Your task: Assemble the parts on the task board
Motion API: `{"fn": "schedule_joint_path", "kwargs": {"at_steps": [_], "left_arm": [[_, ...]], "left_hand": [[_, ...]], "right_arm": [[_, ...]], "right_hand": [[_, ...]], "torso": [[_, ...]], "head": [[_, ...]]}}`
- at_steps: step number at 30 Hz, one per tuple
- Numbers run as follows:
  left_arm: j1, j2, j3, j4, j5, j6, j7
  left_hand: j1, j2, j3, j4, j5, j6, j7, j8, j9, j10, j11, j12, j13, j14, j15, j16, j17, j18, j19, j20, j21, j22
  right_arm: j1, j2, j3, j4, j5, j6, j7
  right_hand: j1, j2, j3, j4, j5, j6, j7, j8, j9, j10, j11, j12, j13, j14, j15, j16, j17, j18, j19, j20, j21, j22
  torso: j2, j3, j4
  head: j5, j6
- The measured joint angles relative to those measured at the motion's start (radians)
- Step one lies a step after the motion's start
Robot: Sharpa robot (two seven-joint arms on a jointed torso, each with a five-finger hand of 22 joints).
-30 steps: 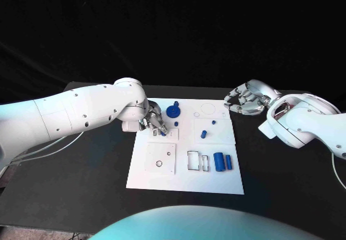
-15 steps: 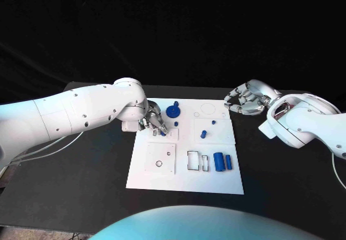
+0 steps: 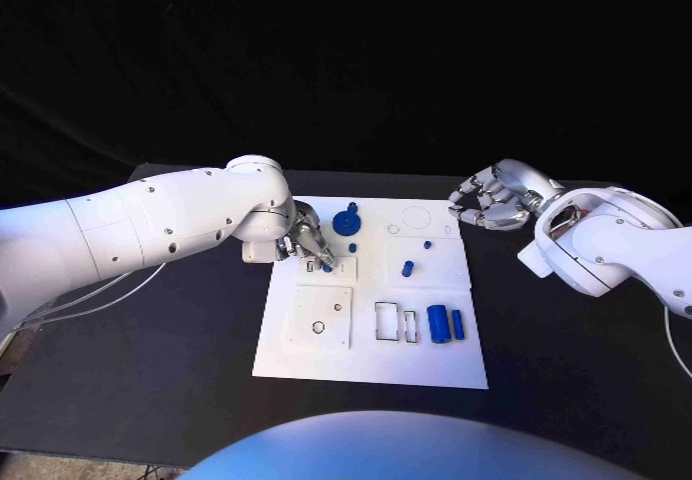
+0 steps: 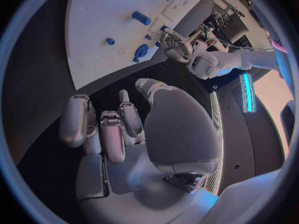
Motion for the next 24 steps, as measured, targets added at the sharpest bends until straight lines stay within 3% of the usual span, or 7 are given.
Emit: {"fn": "schedule_joint_path", "kwargs": {"at_steps": [9, 15, 17, 24], "left_arm": [[0.000, -0.001, 0.000, -0.001, -0.002, 0.005, -0.003], [-0.001, -0.003, -0.001, -0.001, -0.004, 0.006, -0.005], [-0.001, -0.004, 0.000, 0.000, -0.005, 0.006, -0.006], [-0.003, -0.006, 0.004, 0.006, -0.007, 0.006, -0.008]], "left_hand": [[-0.009, 0.001, -0.026, 0.026, -0.005, 0.002, 0.002, 0.000, 0.000, 0.000, 0.000, 0.000, 0.002, 0.000, 0.000, 0.000, 0.000, 0.000, 0.000, 0.000, -0.004, 0.000], [-0.013, 0.005, -0.051, 0.046, -0.036, 0.002, 0.002, 0.000, 0.003, 0.000, 0.000, 0.004, 0.005, 0.000, 0.000, 0.000, 0.000, 0.000, 0.000, 0.000, -0.004, 0.000], [-0.013, 0.005, -0.069, 0.064, -0.072, 0.002, 0.002, 0.000, 0.004, 0.000, 0.000, 0.004, 0.007, 0.000, 0.000, 0.000, 0.000, 0.000, 0.000, 0.000, -0.004, 0.000], [-0.017, 0.001, -0.103, 0.091, -0.117, 0.005, 0.005, 0.004, 0.004, 0.000, 0.000, 0.007, 0.009, 0.000, 0.000, 0.000, 0.000, 0.000, 0.000, 0.000, -0.004, 0.000]], "right_arm": [[0.000, -0.001, 0.000, -0.001, 0.000, 0.000, 0.000], [0.000, 0.000, 0.000, -0.001, 0.000, 0.000, 0.000], [0.000, 0.000, 0.000, -0.002, 0.000, 0.000, 0.000], [0.000, 0.000, 0.000, -0.002, 0.000, 0.000, 0.000]], "right_hand": [[0.000, 0.000, 0.006, 0.000, 0.000, 0.000, 0.000, 0.000, 0.000, 0.000, 0.000, 0.000, -0.001, 0.000, 0.000, -0.004, 0.000, 0.000, 0.000, 0.000, 0.000, 0.000], [0.000, 0.000, 0.006, 0.000, 0.000, 0.000, 0.000, 0.000, 0.000, 0.000, 0.000, 0.000, -0.001, 0.000, 0.000, -0.004, 0.000, 0.000, 0.000, 0.000, 0.000, 0.000], [0.000, 0.000, 0.005, 0.000, 0.000, 0.000, 0.000, 0.000, 0.000, 0.000, 0.000, 0.000, -0.001, 0.000, 0.000, -0.004, 0.000, 0.000, 0.000, 0.000, 0.000, 0.000], [0.000, 0.000, 0.005, 0.000, 0.000, 0.000, 0.000, 0.000, 0.000, 0.000, 0.000, 0.000, -0.001, 0.000, 0.000, -0.004, 0.000, 0.000, 0.000, 0.000, 0.000, 0.000]], "torso": [[0.000, 0.0001, -0.0002], [0.000, 0.0002, -0.0005], [0.000, 0.0002, -0.0006], [0.000, 0.0002, -0.0008]], "head": [[0.000, 0.000], [0.000, 0.000], [0.000, 0.000], [0.000, 0.000]]}}
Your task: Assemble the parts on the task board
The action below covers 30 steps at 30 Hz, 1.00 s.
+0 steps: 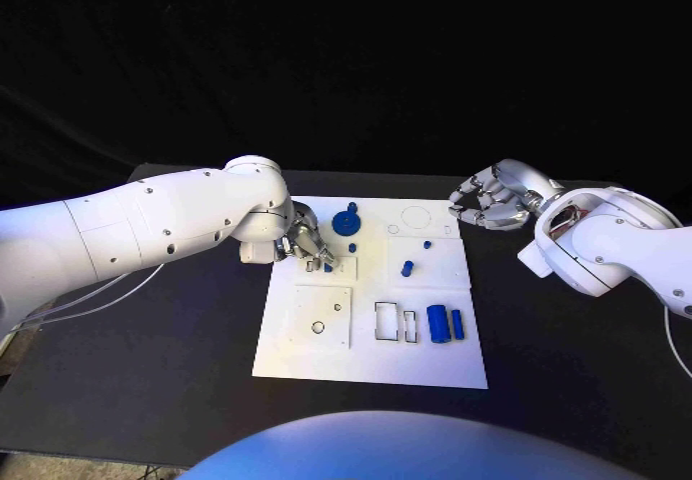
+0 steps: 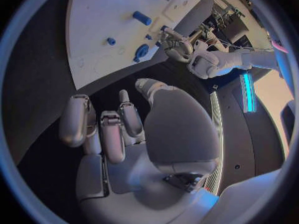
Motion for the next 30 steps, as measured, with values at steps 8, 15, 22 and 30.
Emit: {"fn": "schedule_joint_path", "kwargs": {"at_steps": [8, 15, 22, 30], "left_arm": [[-0.001, -0.010, 0.008, 0.010, -0.001, -0.002, 0.000], [-0.001, -0.017, 0.014, 0.018, -0.001, -0.007, 0.002], [-0.001, -0.023, 0.021, 0.025, -0.002, -0.011, 0.003], [0.000, -0.041, 0.046, 0.043, -0.002, -0.015, 0.004]], "left_hand": [[-0.004, -0.004, -0.007, 0.002, 0.000, 0.000, 0.000, 0.000, 0.000, 0.000, 0.000, 0.000, 0.002, 0.000, 0.000, 0.000, 0.000, 0.000, 0.000, 0.000, 0.000, 0.000], [-0.004, -0.004, -0.010, -0.001, 0.003, 0.004, -0.004, 0.000, 0.000, 0.000, 0.000, 0.000, 0.002, 0.000, 0.000, 0.000, 0.000, 0.000, 0.000, 0.000, 0.000, 0.000], [-0.002, -0.002, -0.013, -0.005, 0.020, 0.004, -0.004, 0.000, 0.001, 0.000, 0.000, 0.000, 0.002, 0.000, 0.000, 0.000, 0.000, 0.000, 0.000, 0.000, -0.004, 0.000], [0.080, 0.023, -0.005, -0.021, 0.101, 0.001, -0.006, 0.000, 0.002, -0.003, -0.004, 0.000, 0.001, 0.004, -0.004, 0.000, 0.000, 0.000, 0.000, 0.000, -0.011, 0.000]], "right_arm": [[-0.001, 0.001, 0.000, -0.001, 0.000, 0.000, 0.000], [-0.003, 0.001, 0.000, -0.001, 0.000, 0.000, 0.000], [-0.003, 0.001, 0.000, -0.001, 0.001, 0.000, 0.000], [-0.004, 0.001, 0.000, -0.001, 0.001, 0.000, 0.001]], "right_hand": [[-0.004, -0.004, 0.000, 0.000, 0.000, 0.000, 0.000, 0.004, 0.001, 0.000, 0.000, 0.000, 0.000, 0.000, 0.000, 0.000, 0.000, 0.000, 0.000, 0.000, -0.004, 0.000], [-0.004, -0.004, 0.000, 0.000, 0.000, 0.000, 0.000, 0.004, 0.001, 0.000, 0.000, 0.000, 0.000, 0.000, 0.000, 0.000, 0.000, 0.000, 0.000, 0.000, -0.004, 0.000], [-0.004, -0.004, 0.000, 0.000, 0.000, 0.000, 0.000, 0.004, 0.001, 0.000, 0.000, 0.000, 0.000, 0.000, 0.000, 0.000, 0.000, 0.000, 0.000, 0.000, -0.004, 0.000], [-0.004, -0.004, 0.003, -0.003, 0.000, 0.000, 0.000, 0.004, 0.001, 0.000, 0.000, 0.000, 0.000, 0.000, 0.000, 0.000, 0.000, 0.000, 0.000, 0.000, -0.004, 0.000]], "torso": [[0.000, 0.0000, 0.0001], [0.000, 0.0001, 0.0006], [0.000, 0.0001, 0.0006], [-0.001, 0.0003, 0.0006]], "head": [[0.000, 0.000], [-0.001, 0.000], [-0.001, 0.000], [-0.001, 0.000]]}}
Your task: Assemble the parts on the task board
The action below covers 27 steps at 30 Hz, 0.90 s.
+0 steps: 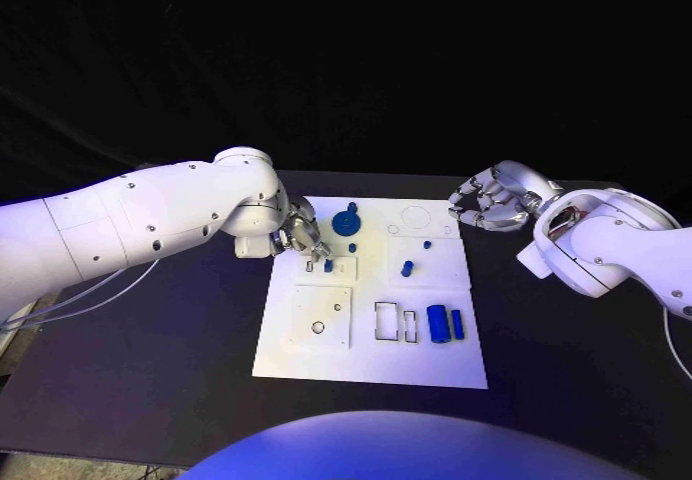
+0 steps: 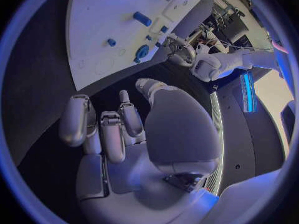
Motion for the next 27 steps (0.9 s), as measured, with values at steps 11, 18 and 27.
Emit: {"fn": "schedule_joint_path", "kwargs": {"at_steps": [11, 18, 27], "left_arm": [[0.002, -0.016, 0.011, 0.020, -0.011, 0.004, 0.000], [0.002, -0.036, 0.012, 0.026, -0.031, -0.008, 0.008], [0.003, -0.068, 0.038, 0.000, -0.056, -0.039, 0.038]], "left_hand": [[0.068, -0.002, 0.023, -0.034, -0.017, -0.001, -0.001, 0.000, 0.000, 0.004, -0.004, 0.000, -0.001, -0.004, -0.003, 0.000, 0.000, 0.000, -0.004, -0.004, -0.004, 0.000], [0.085, 0.001, 0.028, -0.021, -0.078, -0.018, 0.004, -0.007, -0.007, -0.008, -0.003, -0.006, -0.016, -0.004, -0.003, 0.000, 0.000, 0.000, -0.001, -0.006, -0.016, 0.000], [-0.050, -0.005, -0.063, 0.023, -0.119, -0.038, 0.024, -0.043, -0.032, -0.018, 0.007, -0.012, -0.023, -0.004, 0.004, 0.000, 0.000, 0.000, -0.008, 0.000, -0.040, 0.000]], "right_arm": [[0.000, -0.001, 0.000, 0.000, 0.000, 0.000, 0.000], [0.000, -0.001, 0.000, 0.000, 0.000, 0.000, 0.000], [0.000, -0.006, 0.000, 0.001, 0.000, 0.000, 0.000]], "right_hand": [[0.000, 0.000, 0.000, 0.000, 0.004, 0.000, 0.000, 0.000, 0.000, 0.000, 0.000, 0.000, 0.000, 0.000, 0.000, 0.000, 0.000, 0.000, 0.000, 0.000, 0.000, 0.000], [0.000, 0.000, 0.000, 0.000, 0.004, 0.000, 0.000, 0.000, 0.000, 0.000, 0.000, 0.000, 0.000, 0.000, 0.000, 0.000, 0.000, 0.000, 0.000, 0.000, 0.000, 0.000], [0.000, 0.000, 0.000, 0.000, 0.004, 0.000, 0.000, 0.000, 0.000, 0.000, 0.000, 0.000, 0.000, 0.000, 0.000, 0.000, 0.000, 0.000, 0.000, 0.000, 0.000, 0.000]], "torso": [[0.000, 0.0006, 0.0000], [0.000, -0.0003, 0.0002], [0.001, -0.0021, 0.0004]], "head": [[0.001, 0.000], [0.001, 0.000], [-0.005, 0.000]]}}
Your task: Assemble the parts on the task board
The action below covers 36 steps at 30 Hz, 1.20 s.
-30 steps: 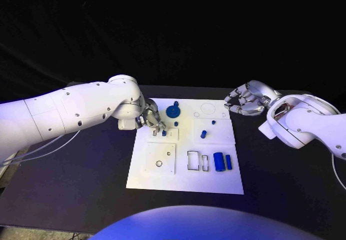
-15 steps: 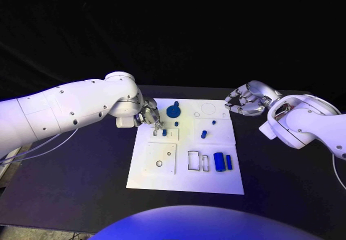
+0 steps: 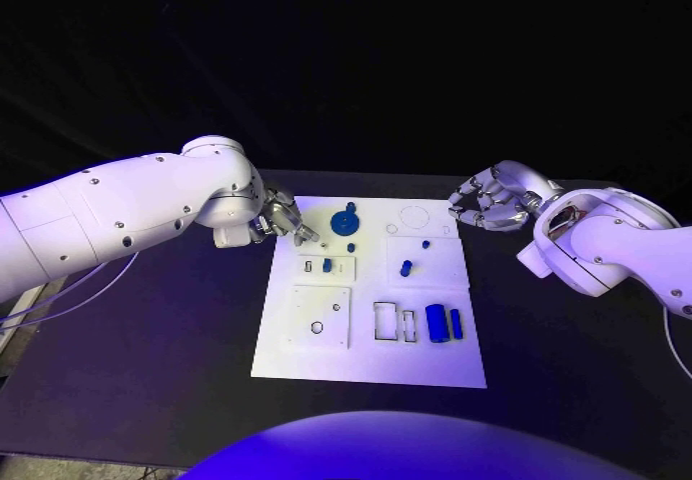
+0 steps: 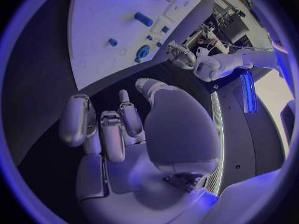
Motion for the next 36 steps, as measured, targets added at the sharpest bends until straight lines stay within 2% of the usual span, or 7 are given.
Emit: {"fn": "schedule_joint_path", "kwargs": {"at_steps": [4, 7, 17, 23, 30, 34, 36], "left_arm": [[0.005, -0.001, 0.010, -0.026, -0.007, -0.005, 0.009], [0.009, 0.001, 0.013, -0.045, -0.012, -0.006, 0.014], [0.014, 0.029, 0.015, -0.091, -0.052, -0.004, 0.020], [0.014, 0.059, 0.015, -0.133, -0.086, 0.004, 0.019], [0.012, 0.108, 0.005, -0.187, -0.110, 0.013, 0.020], [0.009, 0.123, -0.002, -0.203, -0.124, 0.018, 0.023], [0.009, 0.127, -0.004, -0.210, -0.131, 0.020, 0.024]], "left_hand": [[-0.001, 0.001, -0.015, -0.001, -0.010, -0.026, 0.006, -0.026, -0.016, -0.009, 0.009, -0.004, -0.007, 0.003, 0.003, 0.000, 0.000, 0.000, -0.005, 0.005, -0.008, 0.000], [-0.001, 0.001, -0.016, 0.000, -0.011, -0.029, 0.009, -0.033, -0.023, -0.011, 0.011, -0.006, -0.013, 0.001, 0.006, 0.000, 0.000, 0.000, -0.005, 0.005, -0.008, 0.000], [-0.001, 0.001, -0.021, 0.000, -0.011, -0.029, 0.009, -0.038, -0.028, -0.014, 0.014, -0.012, -0.017, 0.000, 0.007, 0.000, 0.000, 0.000, -0.005, 0.005, -0.008, 0.000], [-0.001, 0.001, -0.027, 0.000, -0.017, -0.029, 0.009, -0.038, -0.031, -0.014, 0.014, -0.012, -0.019, 0.000, 0.007, 0.000, 0.000, 0.000, -0.008, 0.008, -0.009, 0.000], [0.002, 0.004, -0.037, 0.001, -0.032, -0.035, 0.014, -0.054, -0.048, -0.022, 0.022, -0.018, -0.027, 0.000, 0.014, 0.000, 0.000, 0.000, -0.008, 0.008, -0.011, 0.000], [-0.008, 0.015, -0.057, 0.000, -0.076, -0.040, 0.020, -0.068, -0.063, -0.028, 0.029, -0.018, -0.033, 0.004, 0.018, 0.000, 0.000, 0.000, -0.014, 0.014, -0.022, 0.000], [-0.008, 0.015, -0.057, 0.000, -0.081, -0.040, 0.020, -0.069, -0.064, -0.028, 0.029, -0.018, -0.033, 0.004, 0.018, 0.000, 0.000, 0.000, -0.014, 0.014, -0.022, 0.000]], "right_arm": [[0.000, 0.000, 0.000, 0.000, 0.000, 0.000, 0.000], [0.000, 0.001, 0.000, -0.001, 0.000, 0.000, 0.000], [-0.001, 0.003, 0.000, -0.003, 0.000, 0.000, 0.000], [-0.001, 0.004, 0.000, -0.004, 0.000, 0.000, 0.000], [-0.002, 0.007, 0.000, -0.004, 0.000, 0.000, 0.001], [-0.002, 0.009, 0.000, -0.006, 0.000, 0.000, 0.001], [-0.002, 0.010, 0.000, -0.007, 0.000, 0.000, 0.001]], "right_hand": [[0.000, 0.000, 0.000, 0.000, 0.000, 0.000, 0.000, 0.000, 0.000, 0.000, 0.000, 0.000, 0.000, 0.000, 0.000, 0.000, 0.001, 0.000, 0.000, 0.000, 0.000, 0.000], [0.000, 0.000, 0.000, 0.000, 0.000, 0.000, 0.000, 0.000, 0.000, 0.000, 0.000, 0.000, 0.000, 0.000, 0.000, 0.000, 0.001, 0.000, 0.000, 0.000, 0.000, 0.000], [0.000, 0.000, 0.000, 0.000, 0.000, 0.000, 0.000, 0.000, 0.000, 0.000, 0.000, 0.000, 0.000, 0.000, 0.000, 0.000, 0.001, 0.000, 0.000, 0.000, 0.000, 0.001], [0.000, 0.000, 0.000, 0.000, 0.000, 0.000, 0.000, 0.000, 0.001, 0.000, 0.000, 0.000, 0.000, 0.000, 0.000, 0.000, 0.001, 0.000, 0.000, 0.000, 0.000, 0.001], [0.000, 0.000, 0.008, 0.000, 0.000, 0.000, 0.000, 0.000, 0.001, 0.000, 0.000, 0.000, 0.000, 0.000, 0.000, 0.000, 0.001, 0.000, 0.000, 0.000, 0.000, 0.001], [0.000, 0.000, 0.008, 0.000, 0.000, -0.003, 0.003, 0.000, 0.001, 0.000, 0.000, 0.000, 0.000, 0.000, 0.000, 0.000, 0.001, 0.000, 0.000, 0.000, 0.000, 0.001], [0.000, 0.000, 0.008, 0.000, 0.000, -0.003, 0.003, 0.000, 0.001, 0.000, 0.000, 0.000, 0.000, 0.000, 0.000, 0.000, 0.001, 0.000, 0.000, 0.000, 0.000, 0.001]], "torso": [[0.000, 0.0000, 0.0003], [0.000, 0.0002, 0.0003], [0.000, 0.0010, 0.0004], [0.000, 0.0010, -0.0003], [0.000, 0.0007, -0.0007], [0.000, 0.0004, -0.0016], [0.000, 0.0005, -0.0016]], "head": [[0.000, 0.000], [0.003, 0.000], [0.003, 0.000], [0.006, 0.000], [0.001, 0.000], [0.004, 0.000], [0.004, 0.000]]}}
